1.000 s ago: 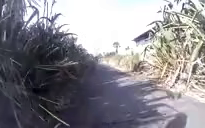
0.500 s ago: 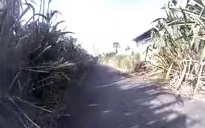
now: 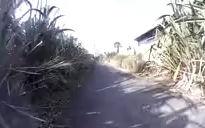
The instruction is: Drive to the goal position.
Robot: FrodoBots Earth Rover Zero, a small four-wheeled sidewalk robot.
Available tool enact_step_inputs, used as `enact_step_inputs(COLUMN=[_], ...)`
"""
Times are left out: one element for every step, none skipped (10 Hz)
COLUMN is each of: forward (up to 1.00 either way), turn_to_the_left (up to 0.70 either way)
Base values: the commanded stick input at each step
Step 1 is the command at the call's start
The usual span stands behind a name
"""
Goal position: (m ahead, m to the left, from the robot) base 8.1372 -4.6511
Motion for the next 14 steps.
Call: enact_step_inputs(forward=[0.45,0.45,0.45,0.45,0.45,0.45,0.45,0.45,0.45,0.45,0.45,0.45,0.45,0.45], turn_to_the_left=[0.0,-0.06,-0.13,-0.27,-0.27,-0.27,-0.27,-0.27,-0.27,-0.27,-0.27,-0.27,-0.27,-0.27])
